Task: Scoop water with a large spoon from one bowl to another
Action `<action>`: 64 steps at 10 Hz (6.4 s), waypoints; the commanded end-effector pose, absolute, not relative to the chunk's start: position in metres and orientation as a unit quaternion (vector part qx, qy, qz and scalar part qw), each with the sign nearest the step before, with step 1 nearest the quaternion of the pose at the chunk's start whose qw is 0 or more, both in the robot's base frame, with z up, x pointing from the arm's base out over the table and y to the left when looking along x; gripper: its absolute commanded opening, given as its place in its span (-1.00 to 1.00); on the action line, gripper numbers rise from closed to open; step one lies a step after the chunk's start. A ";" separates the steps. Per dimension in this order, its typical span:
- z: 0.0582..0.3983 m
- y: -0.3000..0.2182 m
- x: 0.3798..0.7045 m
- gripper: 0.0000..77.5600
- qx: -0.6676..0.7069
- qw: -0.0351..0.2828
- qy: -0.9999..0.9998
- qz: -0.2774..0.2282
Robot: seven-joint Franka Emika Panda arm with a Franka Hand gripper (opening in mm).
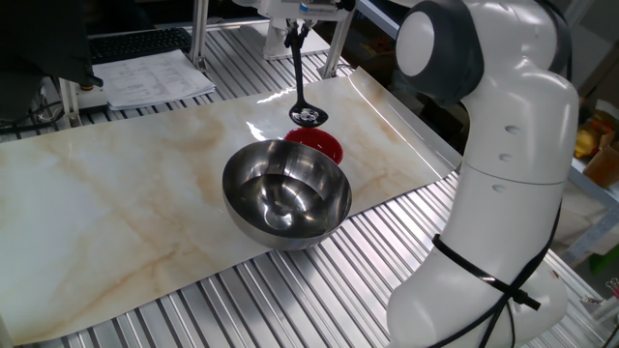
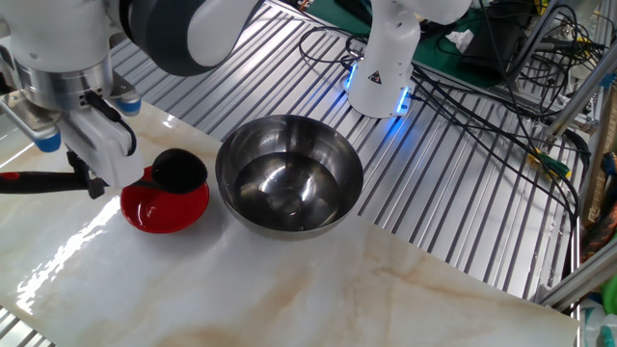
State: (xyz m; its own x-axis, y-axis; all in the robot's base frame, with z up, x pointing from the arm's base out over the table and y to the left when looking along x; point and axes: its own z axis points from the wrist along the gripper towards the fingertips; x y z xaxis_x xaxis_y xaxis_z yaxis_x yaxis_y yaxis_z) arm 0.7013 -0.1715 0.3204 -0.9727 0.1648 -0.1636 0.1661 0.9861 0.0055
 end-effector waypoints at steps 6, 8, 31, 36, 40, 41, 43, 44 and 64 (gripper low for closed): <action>0.317 -0.189 0.713 -0.97 0.062 0.092 0.994 -0.007; 0.316 -0.190 0.713 -0.97 0.061 0.094 0.994 -0.007; 0.282 -0.191 0.707 -0.97 0.034 0.115 0.992 -0.028; 0.282 -0.191 0.707 -0.97 0.018 0.115 0.992 -0.049; 0.282 -0.191 0.707 -0.97 0.010 0.118 0.990 -0.081; 0.282 -0.191 0.707 -0.97 0.009 0.118 0.989 -0.087; 0.282 -0.191 0.707 -0.97 0.009 0.117 0.988 -0.101; 0.282 -0.191 0.707 -0.97 0.010 0.117 0.988 -0.104; 0.281 -0.184 0.700 -0.97 0.027 0.115 0.975 -0.189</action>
State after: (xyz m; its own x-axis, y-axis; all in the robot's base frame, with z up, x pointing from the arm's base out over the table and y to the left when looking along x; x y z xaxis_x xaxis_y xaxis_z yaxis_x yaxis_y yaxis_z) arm 0.6994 -0.1834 0.2784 -0.9729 0.0127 -0.2311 0.0985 0.9263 -0.3636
